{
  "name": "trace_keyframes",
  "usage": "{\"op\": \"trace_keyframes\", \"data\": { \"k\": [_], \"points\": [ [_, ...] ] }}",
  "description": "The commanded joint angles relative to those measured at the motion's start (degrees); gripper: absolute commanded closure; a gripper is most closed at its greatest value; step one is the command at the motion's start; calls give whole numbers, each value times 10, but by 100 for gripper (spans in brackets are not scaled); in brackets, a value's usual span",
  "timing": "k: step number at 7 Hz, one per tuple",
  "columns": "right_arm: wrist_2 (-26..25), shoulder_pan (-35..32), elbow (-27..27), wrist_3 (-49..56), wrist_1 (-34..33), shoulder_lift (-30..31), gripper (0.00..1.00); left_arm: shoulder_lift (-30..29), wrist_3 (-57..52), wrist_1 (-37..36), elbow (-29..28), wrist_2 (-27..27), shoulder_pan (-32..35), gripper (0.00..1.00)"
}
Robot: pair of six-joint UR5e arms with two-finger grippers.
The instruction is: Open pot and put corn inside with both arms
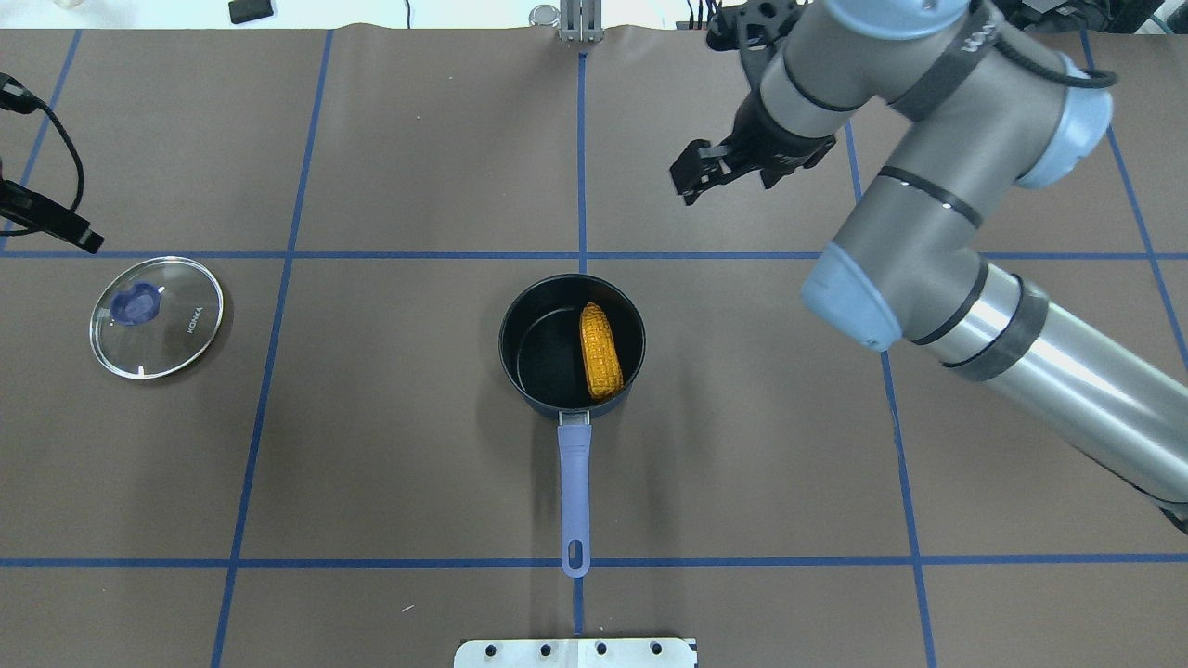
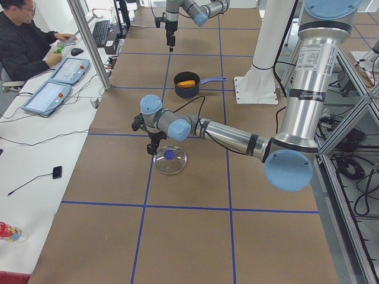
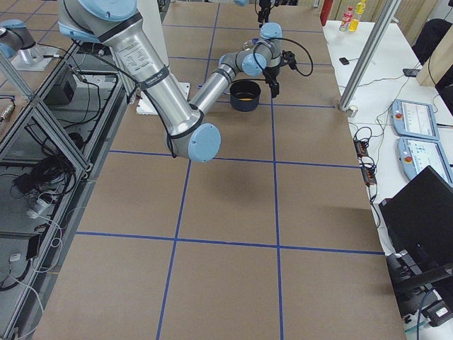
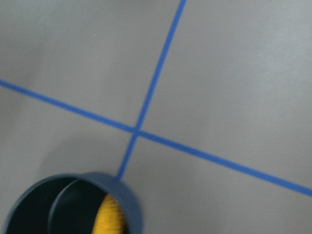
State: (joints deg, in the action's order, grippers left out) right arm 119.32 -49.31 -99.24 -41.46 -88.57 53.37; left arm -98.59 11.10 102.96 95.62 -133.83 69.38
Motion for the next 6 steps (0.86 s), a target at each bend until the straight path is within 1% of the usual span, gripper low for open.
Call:
{"op": "trace_keyframes", "data": {
  "k": [1, 2, 3, 4, 5, 6],
  "points": [
    [8, -82, -27, 82, 0, 101, 0, -7, -104, -82, -1, 1, 64, 2],
    [16, -121, -41, 88, 0, 166, 0, -12, -140, -128, -1, 2, 90, 2],
    [23, -159, -49, 109, -1, 214, 0, -12, -145, -139, -6, 5, 115, 2],
    [40, -203, -42, 119, -3, 249, 0, -13, -146, -151, -17, 7, 124, 2],
    [63, -259, -41, 196, -21, 282, 0, -13, -146, -151, -25, 7, 134, 2],
    [67, -317, -27, 318, -95, 281, 0, -9, -147, -152, -28, 6, 139, 2]
  ]
}}
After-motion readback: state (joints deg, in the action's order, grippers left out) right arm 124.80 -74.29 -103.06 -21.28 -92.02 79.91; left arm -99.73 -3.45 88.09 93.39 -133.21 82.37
